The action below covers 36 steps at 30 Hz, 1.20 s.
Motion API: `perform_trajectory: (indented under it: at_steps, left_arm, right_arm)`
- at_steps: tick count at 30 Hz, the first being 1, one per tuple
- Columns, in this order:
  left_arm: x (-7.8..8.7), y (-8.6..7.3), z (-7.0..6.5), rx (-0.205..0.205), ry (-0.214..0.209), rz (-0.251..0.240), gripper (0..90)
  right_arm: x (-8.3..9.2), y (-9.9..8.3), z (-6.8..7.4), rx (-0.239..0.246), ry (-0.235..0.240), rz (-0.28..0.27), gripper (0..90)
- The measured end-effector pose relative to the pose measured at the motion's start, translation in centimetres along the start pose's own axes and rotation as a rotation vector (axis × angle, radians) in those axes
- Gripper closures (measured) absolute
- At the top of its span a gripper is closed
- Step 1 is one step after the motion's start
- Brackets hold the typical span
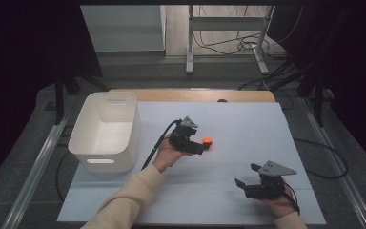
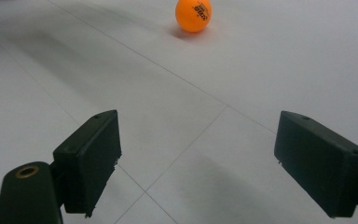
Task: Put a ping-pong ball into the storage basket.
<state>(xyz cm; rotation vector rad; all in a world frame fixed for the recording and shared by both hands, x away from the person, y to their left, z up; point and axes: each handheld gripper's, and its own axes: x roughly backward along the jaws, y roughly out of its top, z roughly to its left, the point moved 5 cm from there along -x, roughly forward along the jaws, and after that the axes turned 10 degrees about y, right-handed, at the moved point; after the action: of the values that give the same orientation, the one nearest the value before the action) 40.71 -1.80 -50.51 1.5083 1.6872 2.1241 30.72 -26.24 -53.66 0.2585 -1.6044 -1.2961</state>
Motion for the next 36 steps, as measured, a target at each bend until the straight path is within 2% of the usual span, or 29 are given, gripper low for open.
perform_trajectory:
  at_steps: [15,36]
  left_arm:
    - [-2.3,-0.1,0.5,-0.009,0.036,0.059,18.8]
    - [-4.2,-0.2,1.4,0.013,0.071,0.088,18.3]
  right_arm:
    - [0.0,0.0,0.0,0.003,-0.002,0.0,15.3]
    - [0.0,0.0,0.0,0.005,-0.001,0.003,15.3]
